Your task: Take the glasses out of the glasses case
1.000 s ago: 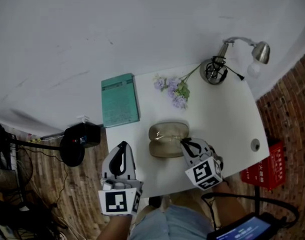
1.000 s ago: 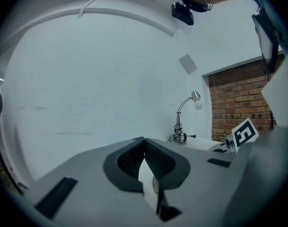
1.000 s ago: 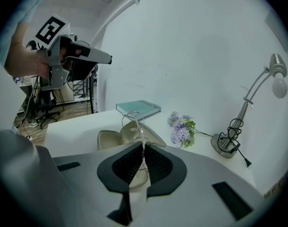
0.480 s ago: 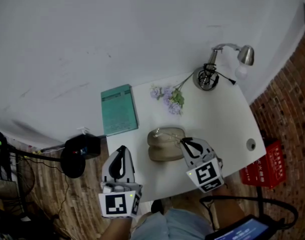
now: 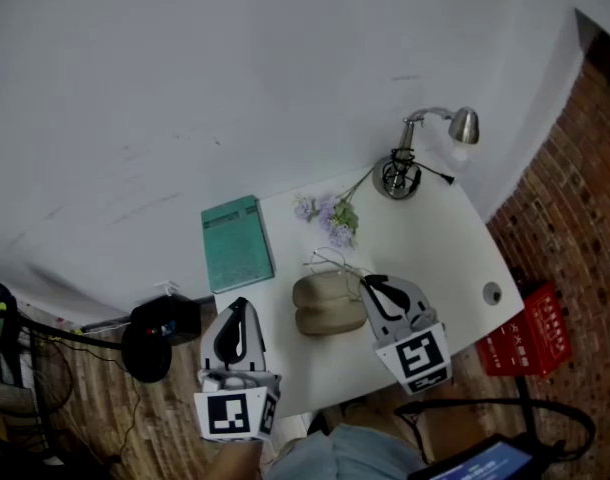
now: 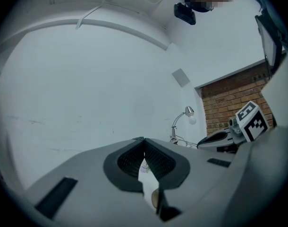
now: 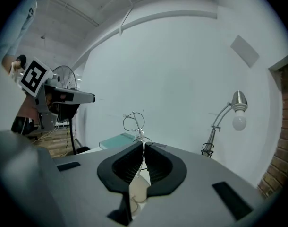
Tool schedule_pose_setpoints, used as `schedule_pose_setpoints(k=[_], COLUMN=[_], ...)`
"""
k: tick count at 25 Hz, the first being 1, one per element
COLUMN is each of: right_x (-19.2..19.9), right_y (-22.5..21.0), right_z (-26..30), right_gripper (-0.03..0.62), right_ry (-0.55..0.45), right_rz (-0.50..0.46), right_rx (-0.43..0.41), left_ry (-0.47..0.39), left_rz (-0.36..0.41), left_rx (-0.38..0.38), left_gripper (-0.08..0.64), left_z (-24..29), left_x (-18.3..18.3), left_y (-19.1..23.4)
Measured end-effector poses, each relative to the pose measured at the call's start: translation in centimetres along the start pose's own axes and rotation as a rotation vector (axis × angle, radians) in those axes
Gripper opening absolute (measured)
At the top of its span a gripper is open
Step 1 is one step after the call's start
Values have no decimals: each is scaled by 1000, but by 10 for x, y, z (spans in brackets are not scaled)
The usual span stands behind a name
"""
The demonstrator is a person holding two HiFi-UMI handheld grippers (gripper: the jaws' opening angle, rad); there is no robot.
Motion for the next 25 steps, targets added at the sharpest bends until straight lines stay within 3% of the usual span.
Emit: schedule_pose_setpoints(k=[14, 25], right_x=[-96, -132], right_y=[12, 21], right_z=[-42, -74], right_gripper=[34, 32], right_ry=[-260, -374], right_rz=[5, -14], right_rx=[87, 145], left_ry=[-135, -227], left_rz=[11, 22], left_rx=[-1, 15], left_gripper=[6, 6], left_z=[-2, -8], left_x=[-58, -95], left_y=[17, 20])
Point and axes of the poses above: the fingertips, and each gripper's own axes: z forward along the fingers, y to its left, x out of its underside, the point moved 1 cm from there along -z, backward along the fingers, and after that the axes turned 15 degrees about z, right-handed, at the moved point
